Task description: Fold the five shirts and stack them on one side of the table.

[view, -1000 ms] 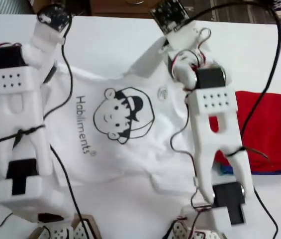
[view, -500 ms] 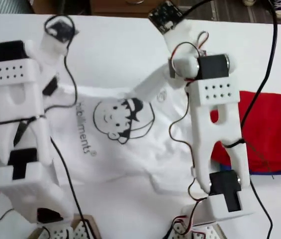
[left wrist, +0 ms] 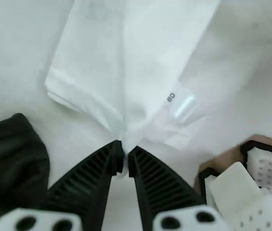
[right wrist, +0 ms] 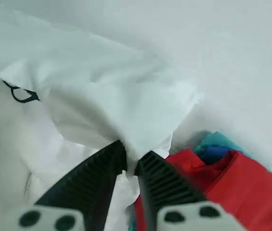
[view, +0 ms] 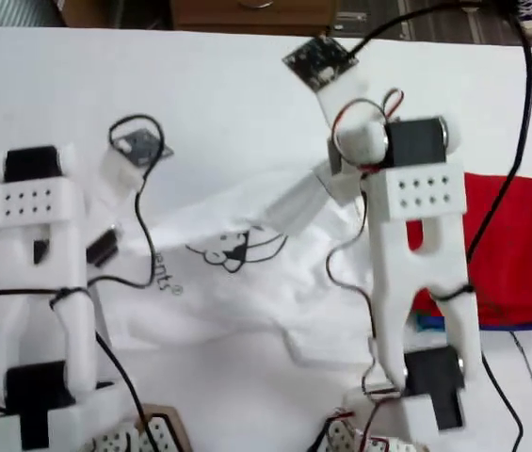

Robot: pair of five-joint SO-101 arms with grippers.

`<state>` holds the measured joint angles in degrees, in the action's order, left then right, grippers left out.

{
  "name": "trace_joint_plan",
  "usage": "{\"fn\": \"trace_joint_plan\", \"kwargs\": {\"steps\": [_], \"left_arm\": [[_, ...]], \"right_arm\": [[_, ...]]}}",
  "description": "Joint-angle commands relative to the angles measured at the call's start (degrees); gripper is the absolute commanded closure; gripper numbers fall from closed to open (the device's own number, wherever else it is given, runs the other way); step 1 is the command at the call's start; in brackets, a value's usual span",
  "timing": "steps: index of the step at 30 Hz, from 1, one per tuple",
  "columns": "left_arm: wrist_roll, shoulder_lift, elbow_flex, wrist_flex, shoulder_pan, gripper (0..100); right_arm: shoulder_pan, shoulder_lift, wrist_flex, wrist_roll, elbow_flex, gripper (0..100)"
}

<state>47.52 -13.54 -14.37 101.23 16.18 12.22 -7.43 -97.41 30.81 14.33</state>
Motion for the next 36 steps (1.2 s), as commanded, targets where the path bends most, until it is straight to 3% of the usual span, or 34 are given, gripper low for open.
{"fn": "trace_joint_plan", "kwargs": {"steps": [1, 9, 21, 36], "left_arm": [[0.44, -4.13, -2.77, 1.05, 0.53, 98], [3.96, -7.47, -9.98, 0.97, 0.70, 98], [4.57, -9.41, -20.97, -1.49, 0.62, 98], [4.66, -8.88, -36.53, -17.32, 0.35, 98]], "right_arm": [[-0.57, -10.07, -0.31, 0.53, -7.38, 97.8], [-0.84, -24.92, -0.22, 0.53, -24.18, 97.8], [-1.01, -34.42, 0.22, 3.25, -36.22, 97.8], [-1.10, -36.35, 9.54, 5.19, -50.02, 97.8]]}}
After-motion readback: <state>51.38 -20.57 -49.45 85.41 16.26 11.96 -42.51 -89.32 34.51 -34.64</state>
